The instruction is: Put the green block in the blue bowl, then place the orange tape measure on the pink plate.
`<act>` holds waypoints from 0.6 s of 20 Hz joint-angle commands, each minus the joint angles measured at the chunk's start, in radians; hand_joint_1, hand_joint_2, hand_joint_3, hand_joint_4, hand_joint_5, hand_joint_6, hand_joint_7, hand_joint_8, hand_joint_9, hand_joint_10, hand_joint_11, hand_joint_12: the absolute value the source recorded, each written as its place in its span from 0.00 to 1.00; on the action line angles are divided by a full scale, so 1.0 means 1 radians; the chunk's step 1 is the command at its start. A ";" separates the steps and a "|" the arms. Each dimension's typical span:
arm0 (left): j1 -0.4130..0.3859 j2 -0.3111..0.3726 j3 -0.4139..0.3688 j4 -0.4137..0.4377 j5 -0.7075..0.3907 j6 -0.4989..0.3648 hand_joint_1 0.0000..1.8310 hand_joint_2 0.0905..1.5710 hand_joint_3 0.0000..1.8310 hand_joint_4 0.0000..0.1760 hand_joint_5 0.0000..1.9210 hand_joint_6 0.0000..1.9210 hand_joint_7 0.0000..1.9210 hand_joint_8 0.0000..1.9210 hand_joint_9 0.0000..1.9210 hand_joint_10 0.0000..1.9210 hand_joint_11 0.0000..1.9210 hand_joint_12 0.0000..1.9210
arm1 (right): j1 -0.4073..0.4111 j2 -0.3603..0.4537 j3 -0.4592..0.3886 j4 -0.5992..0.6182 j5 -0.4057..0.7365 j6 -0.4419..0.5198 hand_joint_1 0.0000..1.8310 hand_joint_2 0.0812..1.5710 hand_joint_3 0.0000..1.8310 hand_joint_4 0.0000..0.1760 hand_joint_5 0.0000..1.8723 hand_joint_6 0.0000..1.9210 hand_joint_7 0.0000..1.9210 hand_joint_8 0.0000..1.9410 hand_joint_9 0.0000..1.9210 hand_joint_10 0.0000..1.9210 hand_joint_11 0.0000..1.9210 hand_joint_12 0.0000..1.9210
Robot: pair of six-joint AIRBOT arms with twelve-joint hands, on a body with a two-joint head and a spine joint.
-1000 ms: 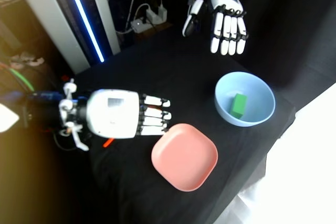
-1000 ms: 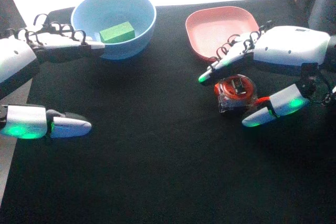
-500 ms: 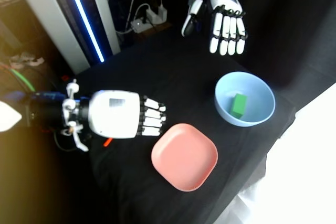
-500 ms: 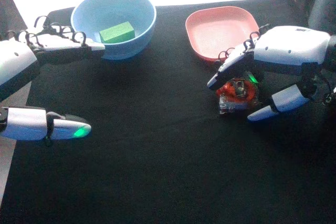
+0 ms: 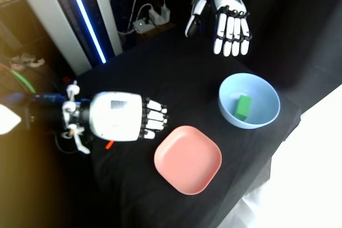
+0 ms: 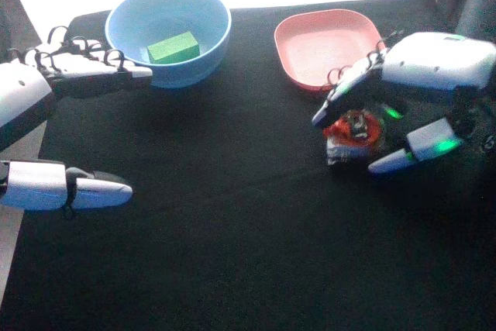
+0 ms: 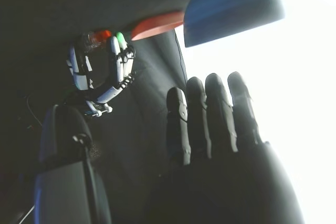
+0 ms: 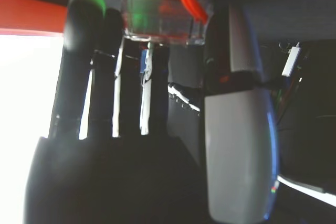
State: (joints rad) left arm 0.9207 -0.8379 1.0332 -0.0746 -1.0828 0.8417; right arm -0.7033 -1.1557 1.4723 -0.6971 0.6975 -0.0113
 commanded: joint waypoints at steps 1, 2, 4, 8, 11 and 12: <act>-0.001 0.000 -0.001 -0.016 -0.129 -0.006 0.44 0.54 0.00 0.14 0.22 0.00 0.18 0.00 0.13 0.00 0.00 0.19 | 0.008 0.020 -0.005 0.084 0.146 0.005 0.74 0.73 0.00 0.00 0.52 0.45 0.39 0.67 0.43 0.76 0.44 0.87; -0.001 0.000 -0.001 -0.016 -0.129 -0.006 0.44 0.54 0.00 0.16 0.22 0.00 0.18 0.00 0.13 0.00 0.00 0.21 | 0.009 0.035 -0.012 0.105 0.170 0.005 0.75 0.72 0.00 0.00 0.53 0.47 0.41 0.63 0.44 0.74 0.44 0.81; 0.002 -0.001 -0.001 -0.018 -0.129 -0.006 0.44 0.54 0.00 0.15 0.22 0.00 0.18 0.00 0.13 0.00 0.00 0.18 | 0.009 0.056 -0.020 0.157 0.222 0.005 0.81 0.70 0.00 0.00 0.52 0.47 0.41 0.62 0.45 0.67 0.42 0.80; 0.002 -0.006 0.000 -0.021 -0.129 -0.006 0.41 0.53 0.00 0.22 0.22 0.00 0.19 0.00 0.12 0.00 0.00 0.14 | 0.014 0.065 0.010 0.282 0.276 -0.034 0.81 0.72 0.00 0.00 0.51 0.48 0.39 0.68 0.41 0.70 0.36 0.84; 0.002 -0.009 0.001 -0.022 -0.131 -0.007 0.40 0.54 0.00 0.23 0.22 0.00 0.19 0.00 0.13 0.00 0.00 0.13 | 0.065 0.016 0.072 0.319 0.234 -0.074 0.81 0.72 0.00 0.00 0.50 0.52 0.42 0.62 0.41 0.68 0.35 0.86; 0.002 -0.009 0.001 -0.022 -0.132 -0.008 0.39 0.53 0.00 0.31 0.22 0.00 0.19 0.00 0.12 0.00 0.00 0.12 | 0.091 -0.007 0.099 0.299 0.195 -0.074 0.81 0.72 0.00 0.00 0.52 0.52 0.40 0.62 0.41 0.69 0.35 0.86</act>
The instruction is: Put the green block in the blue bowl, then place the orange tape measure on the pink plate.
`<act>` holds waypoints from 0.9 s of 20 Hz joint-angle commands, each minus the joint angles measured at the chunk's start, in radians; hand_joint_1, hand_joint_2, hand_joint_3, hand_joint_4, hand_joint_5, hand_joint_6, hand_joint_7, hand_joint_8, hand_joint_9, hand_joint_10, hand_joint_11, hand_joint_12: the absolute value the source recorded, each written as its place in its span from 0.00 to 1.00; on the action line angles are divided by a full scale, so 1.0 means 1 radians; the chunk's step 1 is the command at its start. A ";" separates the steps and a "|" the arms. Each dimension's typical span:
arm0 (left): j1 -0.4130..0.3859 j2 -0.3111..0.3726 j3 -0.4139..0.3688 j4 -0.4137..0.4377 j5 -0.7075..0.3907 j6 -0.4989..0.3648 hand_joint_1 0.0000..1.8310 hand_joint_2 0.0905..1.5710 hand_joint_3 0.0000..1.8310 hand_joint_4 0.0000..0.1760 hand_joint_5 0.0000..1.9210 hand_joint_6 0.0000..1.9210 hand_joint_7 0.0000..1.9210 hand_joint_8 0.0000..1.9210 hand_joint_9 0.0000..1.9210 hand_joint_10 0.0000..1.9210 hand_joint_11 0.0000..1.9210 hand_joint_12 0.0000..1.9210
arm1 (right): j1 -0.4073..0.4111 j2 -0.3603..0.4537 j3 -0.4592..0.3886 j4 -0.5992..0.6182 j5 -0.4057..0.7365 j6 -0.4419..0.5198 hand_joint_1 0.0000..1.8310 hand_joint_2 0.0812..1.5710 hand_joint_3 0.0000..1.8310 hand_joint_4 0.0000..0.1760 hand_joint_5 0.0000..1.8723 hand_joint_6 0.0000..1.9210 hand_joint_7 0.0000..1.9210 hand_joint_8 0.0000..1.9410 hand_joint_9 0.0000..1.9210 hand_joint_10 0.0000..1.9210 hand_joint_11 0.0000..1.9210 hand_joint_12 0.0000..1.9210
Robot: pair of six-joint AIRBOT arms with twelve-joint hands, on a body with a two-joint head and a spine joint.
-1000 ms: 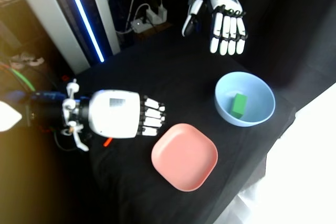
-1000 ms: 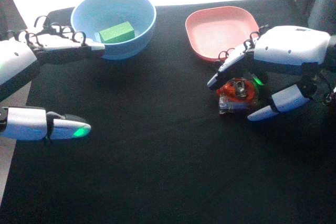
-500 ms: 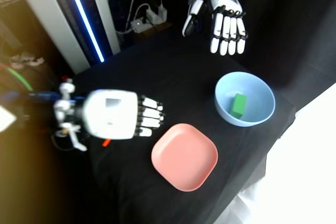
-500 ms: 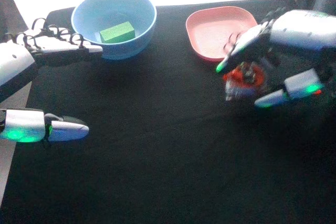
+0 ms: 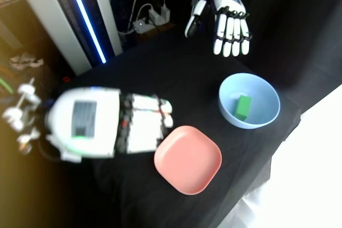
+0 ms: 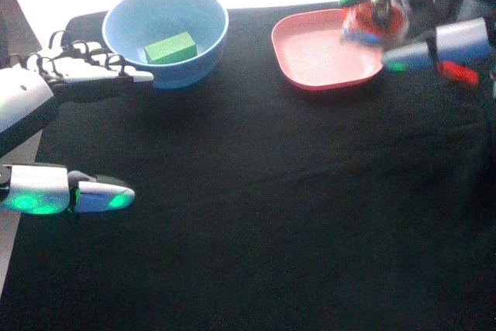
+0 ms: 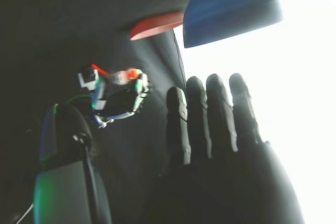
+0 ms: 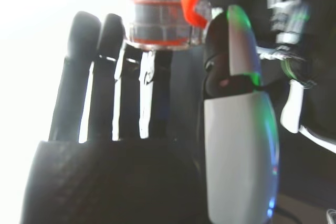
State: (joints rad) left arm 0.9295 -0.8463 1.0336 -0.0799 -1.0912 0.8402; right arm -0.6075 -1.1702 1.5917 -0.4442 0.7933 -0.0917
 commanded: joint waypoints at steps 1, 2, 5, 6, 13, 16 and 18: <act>-0.006 -0.001 0.001 -0.017 -0.123 -0.007 0.41 0.53 0.00 0.29 0.22 0.00 0.19 0.00 0.12 0.00 0.00 0.12 | 0.023 -0.019 0.010 0.022 0.056 0.006 0.75 0.71 0.00 0.00 0.55 0.48 0.42 0.60 0.42 0.69 0.34 0.73; -0.006 -0.002 0.002 -0.017 -0.123 -0.007 0.41 0.53 0.00 0.29 0.22 0.00 0.19 0.00 0.12 0.00 0.00 0.12 | 0.036 -0.038 0.031 0.008 0.027 0.006 0.75 0.71 0.00 0.00 0.55 0.48 0.42 0.60 0.42 0.69 0.34 0.73; -0.007 -0.007 0.006 -0.017 -0.123 -0.008 0.41 0.52 0.00 0.39 0.22 0.00 0.19 0.00 0.11 0.00 0.00 0.06 | 0.080 -0.111 0.113 -0.040 -0.078 0.006 0.76 0.68 0.00 0.00 0.60 0.39 0.50 0.51 0.46 0.63 0.33 0.72; -0.007 -0.009 0.006 -0.017 -0.123 -0.010 0.41 0.52 0.00 0.40 0.23 0.00 0.20 0.00 0.13 0.00 0.00 0.16 | 0.090 -0.132 0.137 -0.061 -0.113 0.006 0.75 0.68 0.00 0.00 0.61 0.37 0.47 0.59 0.45 0.62 0.20 0.70; -0.008 -0.012 0.009 -0.017 -0.123 -0.012 0.42 0.51 0.00 0.34 0.23 0.00 0.20 0.00 0.13 0.00 0.00 0.32 | 0.103 -0.244 0.255 -0.156 -0.283 0.006 0.89 0.65 0.00 0.00 0.70 0.12 0.50 0.49 0.51 0.59 0.46 0.72; -0.008 -0.013 0.009 -0.017 -0.125 -0.015 0.44 0.52 0.00 0.32 0.22 0.00 0.17 0.00 0.09 0.00 0.00 0.21 | 0.103 -0.258 0.262 -0.173 -0.300 0.006 0.89 0.65 0.00 0.00 0.73 0.13 0.49 0.51 0.52 0.60 0.46 0.70; -0.008 -0.013 0.009 -0.017 -0.127 -0.017 0.45 0.52 0.00 0.33 0.23 0.00 0.17 0.00 0.10 0.00 0.00 0.23 | 0.103 -0.262 0.260 -0.188 -0.300 0.006 0.89 0.66 0.00 0.00 0.71 0.12 0.48 0.51 0.50 0.61 0.44 0.75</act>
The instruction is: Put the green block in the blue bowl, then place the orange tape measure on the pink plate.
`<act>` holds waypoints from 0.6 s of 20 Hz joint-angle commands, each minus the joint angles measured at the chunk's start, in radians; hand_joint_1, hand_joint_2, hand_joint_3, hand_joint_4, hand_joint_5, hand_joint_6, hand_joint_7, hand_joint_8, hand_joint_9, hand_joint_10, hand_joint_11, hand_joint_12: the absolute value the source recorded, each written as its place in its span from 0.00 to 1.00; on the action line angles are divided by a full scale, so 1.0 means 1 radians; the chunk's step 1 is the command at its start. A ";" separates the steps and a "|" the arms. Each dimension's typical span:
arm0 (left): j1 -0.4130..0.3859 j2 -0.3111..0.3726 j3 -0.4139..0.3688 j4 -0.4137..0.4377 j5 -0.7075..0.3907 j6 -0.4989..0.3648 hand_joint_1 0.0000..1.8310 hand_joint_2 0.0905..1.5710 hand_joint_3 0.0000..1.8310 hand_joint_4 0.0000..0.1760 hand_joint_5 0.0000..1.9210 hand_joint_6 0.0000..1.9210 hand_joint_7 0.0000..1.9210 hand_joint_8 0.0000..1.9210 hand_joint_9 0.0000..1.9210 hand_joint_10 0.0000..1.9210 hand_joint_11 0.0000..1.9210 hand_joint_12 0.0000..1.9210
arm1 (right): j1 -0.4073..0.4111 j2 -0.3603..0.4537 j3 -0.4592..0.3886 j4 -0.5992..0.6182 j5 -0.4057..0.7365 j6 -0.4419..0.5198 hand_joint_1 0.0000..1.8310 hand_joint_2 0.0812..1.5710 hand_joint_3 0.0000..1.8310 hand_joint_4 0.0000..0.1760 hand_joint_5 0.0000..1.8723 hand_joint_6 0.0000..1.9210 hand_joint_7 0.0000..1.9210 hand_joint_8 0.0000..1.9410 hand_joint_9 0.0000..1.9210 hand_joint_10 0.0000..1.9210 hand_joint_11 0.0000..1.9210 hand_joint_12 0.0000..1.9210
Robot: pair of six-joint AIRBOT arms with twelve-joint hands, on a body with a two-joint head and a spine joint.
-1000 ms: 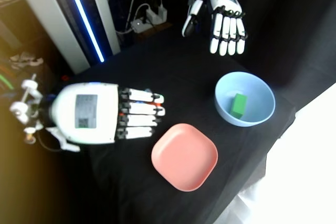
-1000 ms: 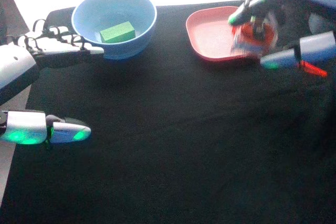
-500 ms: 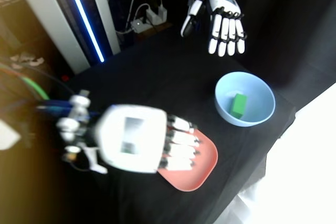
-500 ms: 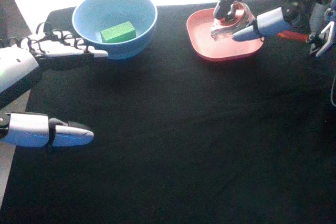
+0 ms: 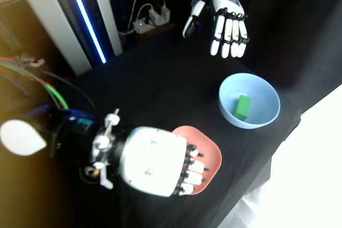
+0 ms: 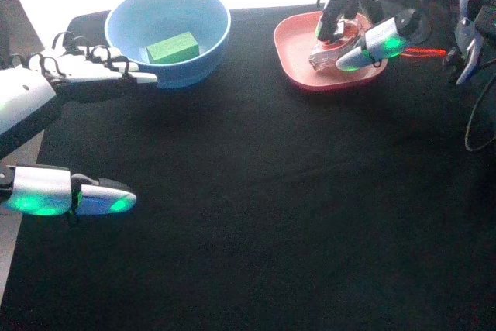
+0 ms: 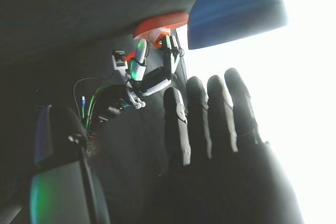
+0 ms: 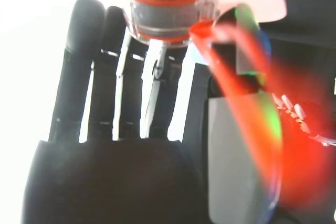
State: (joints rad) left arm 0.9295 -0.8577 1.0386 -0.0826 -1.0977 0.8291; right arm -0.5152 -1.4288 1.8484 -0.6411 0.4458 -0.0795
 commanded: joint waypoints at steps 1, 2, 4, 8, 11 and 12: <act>-0.008 -0.001 0.004 -0.014 -0.121 -0.006 0.45 0.52 0.00 0.31 0.23 0.00 0.18 0.00 0.10 0.00 0.00 0.23 | 0.010 -0.003 0.000 0.007 0.048 -0.006 0.83 0.69 0.00 0.00 0.61 0.27 0.45 0.56 0.49 0.62 0.40 0.80; -0.008 -0.001 0.004 -0.014 -0.122 -0.007 0.45 0.52 0.00 0.23 0.23 0.00 0.18 0.00 0.10 0.00 0.00 0.23 | 0.010 -0.003 -0.003 0.005 0.048 -0.006 0.71 0.72 0.00 0.00 0.53 0.36 0.45 0.70 0.41 0.73 0.35 0.90; -0.008 -0.001 0.004 -0.014 -0.124 -0.007 0.44 0.52 0.00 0.27 0.23 0.00 0.18 0.00 0.10 0.00 0.00 0.25 | 0.010 -0.003 -0.007 0.005 0.048 -0.006 0.59 0.59 0.00 0.05 0.31 0.03 0.24 0.28 0.25 0.48 0.21 0.78; -0.007 -0.001 0.004 -0.014 -0.128 -0.010 0.45 0.52 0.00 0.35 0.23 0.00 0.18 0.00 0.10 0.00 0.00 0.23 | 0.010 0.005 -0.022 0.005 0.048 -0.006 0.50 0.60 0.00 0.50 0.13 0.00 0.12 0.00 0.16 0.01 0.02 0.52; -0.005 0.002 0.003 -0.016 -0.141 -0.012 0.44 0.52 0.00 0.23 0.23 0.00 0.18 0.00 0.12 0.00 0.00 0.27 | 0.010 0.069 -0.078 0.063 0.126 -0.006 0.42 0.58 0.00 0.86 0.04 0.00 0.06 0.00 0.06 0.00 0.00 0.27; -0.004 0.005 0.002 -0.016 -0.153 -0.015 0.44 0.54 0.00 0.10 0.22 0.00 0.18 0.00 0.13 0.00 0.00 0.30 | 0.010 0.130 -0.118 0.118 0.186 -0.006 0.37 0.55 0.00 0.96 0.03 0.00 0.04 0.00 0.07 0.00 0.00 0.33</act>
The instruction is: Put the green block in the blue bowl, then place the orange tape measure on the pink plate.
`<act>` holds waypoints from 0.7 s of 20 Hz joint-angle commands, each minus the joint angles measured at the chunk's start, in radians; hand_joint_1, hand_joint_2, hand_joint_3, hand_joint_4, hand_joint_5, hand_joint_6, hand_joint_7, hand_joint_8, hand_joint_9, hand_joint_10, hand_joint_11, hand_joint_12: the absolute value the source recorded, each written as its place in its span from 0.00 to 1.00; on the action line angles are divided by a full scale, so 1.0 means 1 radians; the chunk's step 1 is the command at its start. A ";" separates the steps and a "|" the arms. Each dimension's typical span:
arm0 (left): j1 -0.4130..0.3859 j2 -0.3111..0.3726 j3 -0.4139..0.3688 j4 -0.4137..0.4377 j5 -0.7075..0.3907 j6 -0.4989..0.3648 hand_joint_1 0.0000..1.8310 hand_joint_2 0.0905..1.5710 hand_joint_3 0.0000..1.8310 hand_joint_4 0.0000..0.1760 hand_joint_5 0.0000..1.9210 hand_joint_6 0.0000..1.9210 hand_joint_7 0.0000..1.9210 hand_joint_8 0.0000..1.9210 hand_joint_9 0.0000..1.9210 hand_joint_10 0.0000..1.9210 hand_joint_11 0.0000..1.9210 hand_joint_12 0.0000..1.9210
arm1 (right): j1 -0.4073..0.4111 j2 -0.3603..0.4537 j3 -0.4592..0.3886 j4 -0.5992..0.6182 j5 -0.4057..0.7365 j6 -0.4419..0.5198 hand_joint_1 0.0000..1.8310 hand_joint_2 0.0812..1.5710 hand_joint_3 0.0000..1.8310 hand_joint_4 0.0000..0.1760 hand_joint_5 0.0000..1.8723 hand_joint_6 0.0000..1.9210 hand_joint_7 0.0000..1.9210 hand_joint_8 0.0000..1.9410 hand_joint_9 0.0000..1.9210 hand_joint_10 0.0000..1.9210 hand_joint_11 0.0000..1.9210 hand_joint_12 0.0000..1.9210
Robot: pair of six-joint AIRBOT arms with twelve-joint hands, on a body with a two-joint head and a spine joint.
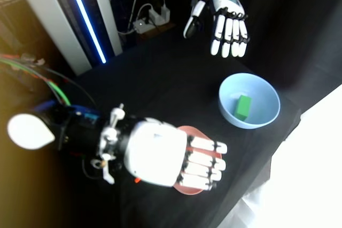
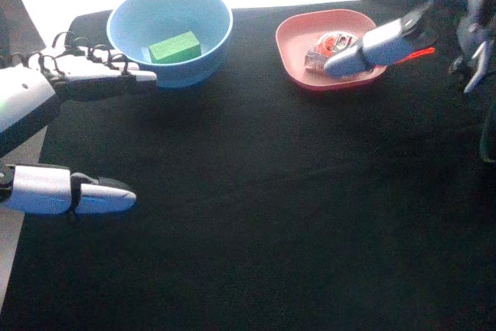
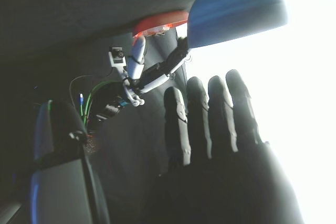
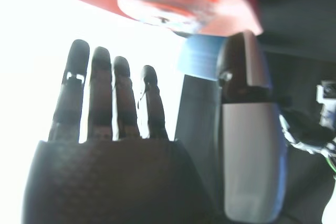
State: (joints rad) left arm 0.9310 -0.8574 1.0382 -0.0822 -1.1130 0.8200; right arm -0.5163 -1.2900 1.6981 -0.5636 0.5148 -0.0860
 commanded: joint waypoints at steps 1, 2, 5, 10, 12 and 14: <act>0.001 0.011 -0.002 -0.019 -0.156 -0.007 0.43 0.54 0.00 0.04 0.22 0.00 0.18 0.00 0.14 0.00 0.00 0.28 | 0.011 0.045 -0.006 0.083 0.165 0.001 0.39 0.54 0.00 0.99 0.04 0.00 0.03 0.00 0.06 0.00 0.00 0.34; 0.020 0.024 -0.017 -0.032 -0.206 -0.007 0.43 0.54 0.00 0.04 0.22 0.00 0.18 0.00 0.14 0.00 0.00 0.28 | 0.008 0.106 -0.062 0.138 0.209 -0.024 0.39 0.54 0.00 0.99 0.04 0.00 0.03 0.00 0.06 0.00 0.00 0.34; 0.141 0.078 -0.073 -0.101 -0.414 -0.006 0.42 0.55 0.00 0.28 0.15 0.00 0.13 0.00 0.12 0.00 0.00 0.32 | -0.058 0.229 -0.185 0.281 0.351 -0.109 0.37 0.54 0.00 0.84 0.02 0.00 0.01 0.01 0.01 0.00 0.02 0.02; 0.313 0.100 -0.136 -0.211 -0.619 -0.011 0.24 0.59 0.00 0.54 0.15 0.01 0.13 0.00 0.12 0.00 0.00 0.44 | -0.438 0.355 -0.392 0.676 0.886 -0.116 0.49 0.55 0.00 0.92 0.04 0.00 0.04 0.00 0.00 0.00 0.00 0.01; 0.325 0.084 -0.139 -0.212 -0.619 -0.016 0.25 0.59 0.00 0.44 0.14 0.00 0.12 0.00 0.12 0.00 0.00 0.45 | -0.594 0.357 -0.460 0.827 1.094 -0.115 0.48 0.54 0.00 0.97 0.04 0.00 0.04 0.00 0.00 0.00 0.00 0.00; 0.325 0.066 -0.146 -0.212 -0.619 -0.017 0.26 0.60 0.00 0.54 0.12 0.00 0.11 0.00 0.13 0.00 0.00 0.46 | -0.724 0.369 -0.546 0.946 1.248 -0.115 0.46 0.54 0.00 0.95 0.04 0.00 0.03 0.00 0.00 0.00 0.00 0.00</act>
State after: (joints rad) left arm 1.2625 -0.7956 0.8940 -0.3012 -1.6077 0.8116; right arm -1.2690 -0.9295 1.1374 0.3771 1.5791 -0.2077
